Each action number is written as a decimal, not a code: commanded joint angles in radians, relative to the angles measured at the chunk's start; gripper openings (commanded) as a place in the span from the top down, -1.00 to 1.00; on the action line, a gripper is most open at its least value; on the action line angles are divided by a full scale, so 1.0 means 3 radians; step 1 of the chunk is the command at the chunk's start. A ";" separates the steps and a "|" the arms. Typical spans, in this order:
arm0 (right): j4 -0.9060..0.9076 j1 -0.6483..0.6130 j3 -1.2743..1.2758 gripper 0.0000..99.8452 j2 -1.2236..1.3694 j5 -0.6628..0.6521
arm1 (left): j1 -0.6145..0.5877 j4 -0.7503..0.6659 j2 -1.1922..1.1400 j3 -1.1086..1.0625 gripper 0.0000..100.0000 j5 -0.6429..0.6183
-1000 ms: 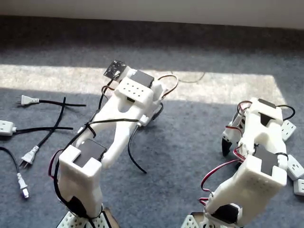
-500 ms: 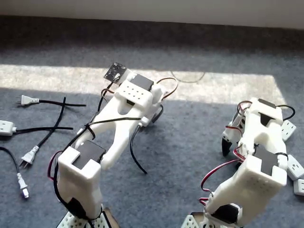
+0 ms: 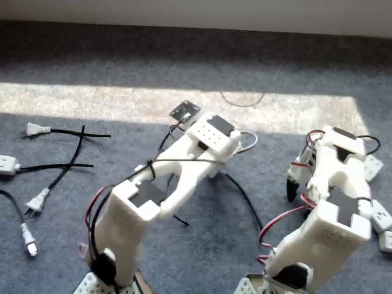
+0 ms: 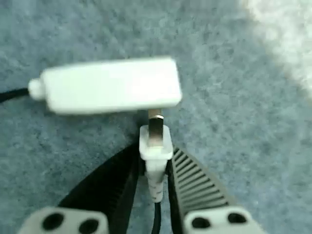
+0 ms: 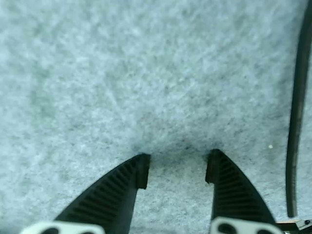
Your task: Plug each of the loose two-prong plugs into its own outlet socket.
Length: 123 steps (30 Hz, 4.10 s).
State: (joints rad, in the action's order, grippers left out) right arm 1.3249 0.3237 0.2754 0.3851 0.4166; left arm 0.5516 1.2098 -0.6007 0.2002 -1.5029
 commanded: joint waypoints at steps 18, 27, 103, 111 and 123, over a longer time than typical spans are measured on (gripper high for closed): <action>-0.0095 -0.0038 0.0008 0.60 -0.0013 0.0041 | -0.0212 0.0757 0.0887 0.0432 0.99 0.0133; -0.0141 -0.0038 0.0013 0.60 -0.0013 0.0046 | -0.0217 0.0767 0.1767 0.0453 0.99 0.1473; 0.1204 -0.2002 -0.0591 0.99 -0.3828 -0.1432 | 0.0882 -0.5329 0.4360 -0.5465 0.99 0.5247; 0.1225 -0.2371 0.0069 0.99 -0.4447 -0.1591 | 0.0862 -0.5329 0.4273 -0.5311 0.99 0.5247; 0.1082 -0.2688 0.0437 0.99 -0.4452 -0.1678 | 0.0872 -0.5334 0.4289 -0.5306 0.99 0.5247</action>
State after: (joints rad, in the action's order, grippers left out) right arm 1.6962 -0.4757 0.3690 -0.9482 -0.0760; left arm 0.8002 -0.3705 0.6836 -1.4323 0.0667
